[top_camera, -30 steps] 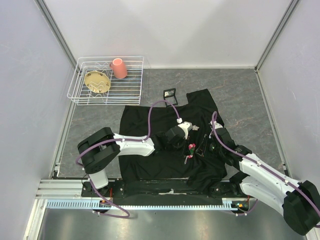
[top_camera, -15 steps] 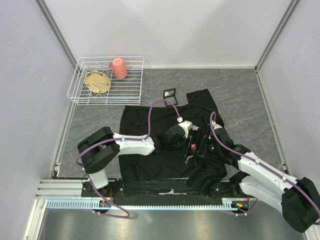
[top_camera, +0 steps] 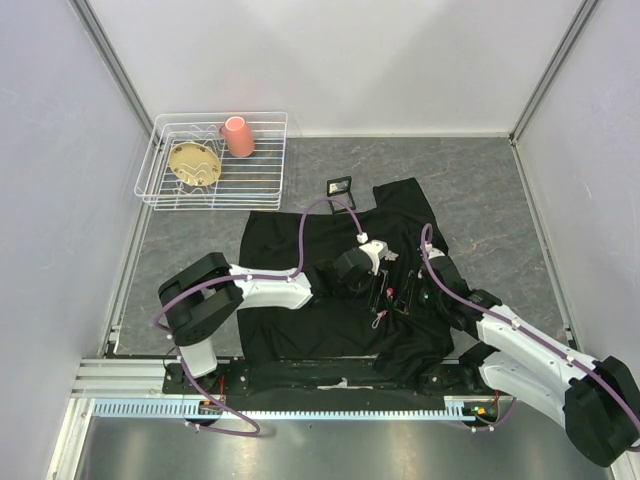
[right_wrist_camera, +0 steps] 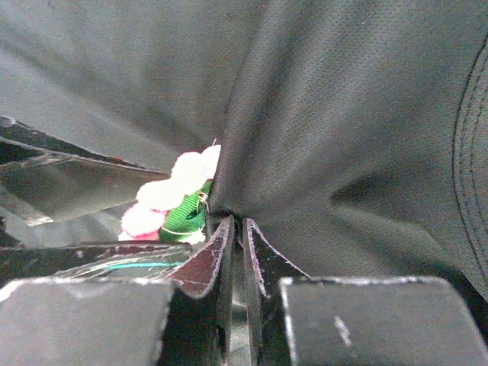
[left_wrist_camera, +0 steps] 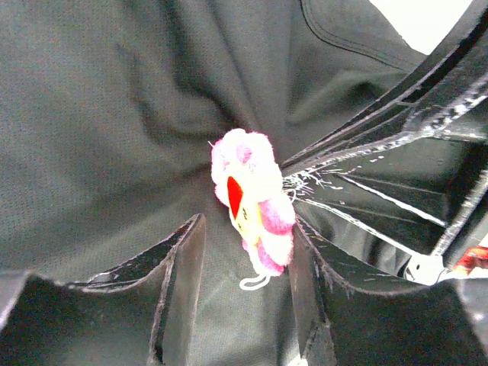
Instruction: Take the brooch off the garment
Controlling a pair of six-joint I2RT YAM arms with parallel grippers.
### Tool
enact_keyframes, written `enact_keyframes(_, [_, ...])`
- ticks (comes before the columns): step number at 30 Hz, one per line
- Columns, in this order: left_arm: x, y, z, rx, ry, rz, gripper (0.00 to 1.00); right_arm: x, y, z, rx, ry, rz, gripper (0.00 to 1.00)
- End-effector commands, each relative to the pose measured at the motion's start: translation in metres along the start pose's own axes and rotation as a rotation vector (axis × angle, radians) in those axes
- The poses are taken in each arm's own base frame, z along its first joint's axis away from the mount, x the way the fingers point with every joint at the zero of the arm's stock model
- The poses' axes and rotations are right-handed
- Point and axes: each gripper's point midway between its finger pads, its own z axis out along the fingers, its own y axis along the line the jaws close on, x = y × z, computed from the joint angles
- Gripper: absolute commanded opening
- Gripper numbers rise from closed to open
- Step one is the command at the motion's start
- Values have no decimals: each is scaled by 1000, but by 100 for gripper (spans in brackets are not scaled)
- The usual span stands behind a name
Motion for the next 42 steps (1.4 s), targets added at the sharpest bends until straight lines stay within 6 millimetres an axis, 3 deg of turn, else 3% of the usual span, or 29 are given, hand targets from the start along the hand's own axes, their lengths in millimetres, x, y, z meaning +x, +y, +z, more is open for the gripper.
enact_keyframes(1, [-13, -5, 6, 14, -30, -10, 53, -13, 15, -6, -49, -39, -15, 15])
enact_keyframes(3, [-13, -3, 7, 5, -31, -15, 52, -13, 15, -6, -51, -40, -17, 15])
enact_keyframes(7, [-12, -3, 5, 6, -28, -8, 40, -13, 13, -5, -43, -41, -15, 17])
enact_keyframes(10, [-12, -3, 3, -1, -26, 1, 39, -15, 13, -6, -35, -45, -17, 21])
enact_keyframes(18, [-15, -6, -4, 5, -24, 18, 44, -27, 15, -13, -13, -79, -33, 27])
enact_keyframes(26, [-15, -5, 3, 11, -15, 8, 50, -22, 21, -14, -52, -47, -56, 28])
enact_keyframes(33, [-22, -7, 1, 16, -37, -1, 45, -18, 20, -12, -55, -37, -59, 22])
enact_keyframes(37, [-23, -7, 3, 16, -37, -1, 52, -17, 22, -10, -67, -30, -59, 21])
enact_keyframes(42, [-21, -2, 8, 0, -30, -4, 50, -17, 24, -10, -77, -30, -57, 20])
